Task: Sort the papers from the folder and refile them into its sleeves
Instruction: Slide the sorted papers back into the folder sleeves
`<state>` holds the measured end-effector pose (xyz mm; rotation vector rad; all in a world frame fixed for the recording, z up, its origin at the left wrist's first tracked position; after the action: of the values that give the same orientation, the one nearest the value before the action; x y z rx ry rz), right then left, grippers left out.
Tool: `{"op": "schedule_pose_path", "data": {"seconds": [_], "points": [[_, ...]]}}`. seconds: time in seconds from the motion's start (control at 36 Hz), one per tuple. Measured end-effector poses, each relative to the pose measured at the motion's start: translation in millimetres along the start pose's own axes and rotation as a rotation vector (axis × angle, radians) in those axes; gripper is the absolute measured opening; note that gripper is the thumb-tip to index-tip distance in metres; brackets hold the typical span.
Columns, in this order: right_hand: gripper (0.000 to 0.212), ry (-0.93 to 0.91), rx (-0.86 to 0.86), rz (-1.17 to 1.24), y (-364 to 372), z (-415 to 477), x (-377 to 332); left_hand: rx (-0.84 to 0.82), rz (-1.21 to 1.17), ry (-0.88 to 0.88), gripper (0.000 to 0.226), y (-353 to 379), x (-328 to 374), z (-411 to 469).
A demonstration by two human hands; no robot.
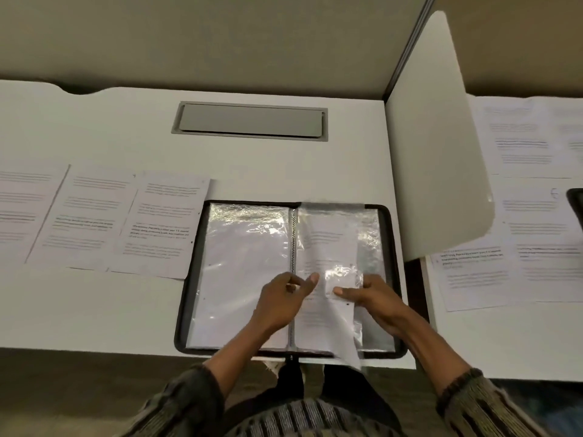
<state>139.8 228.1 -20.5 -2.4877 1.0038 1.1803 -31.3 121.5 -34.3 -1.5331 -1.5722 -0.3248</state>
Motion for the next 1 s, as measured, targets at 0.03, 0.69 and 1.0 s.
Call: {"op": "schedule_pose_path", "data": {"seconds": [0.03, 0.69, 1.0], "points": [[0.032, -0.011, -0.035, 0.023, 12, -1, -5, -0.011, -0.055, -0.013, 0.073, -5, 3, -2], [0.087, -0.310, -0.372, -0.975, 195, 56, 24, 0.449, 0.169, -0.254, 0.028, -185, -135, -28], [0.084, -0.465, -0.244, -1.347, 205, 63, 33, 0.458, 0.409, -0.305, 0.021, -181, -146, -18]]}}
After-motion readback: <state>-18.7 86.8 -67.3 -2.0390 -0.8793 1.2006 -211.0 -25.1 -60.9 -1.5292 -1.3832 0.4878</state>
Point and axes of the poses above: each hand's wrist, its own z-axis towards the middle knuckle, its own y-axis out of the palm, x = y × z, the point moved 10 cm from there along z, towards the middle knuckle, and after that the axes turned 1 degree about -z, right-handed, at the moved point
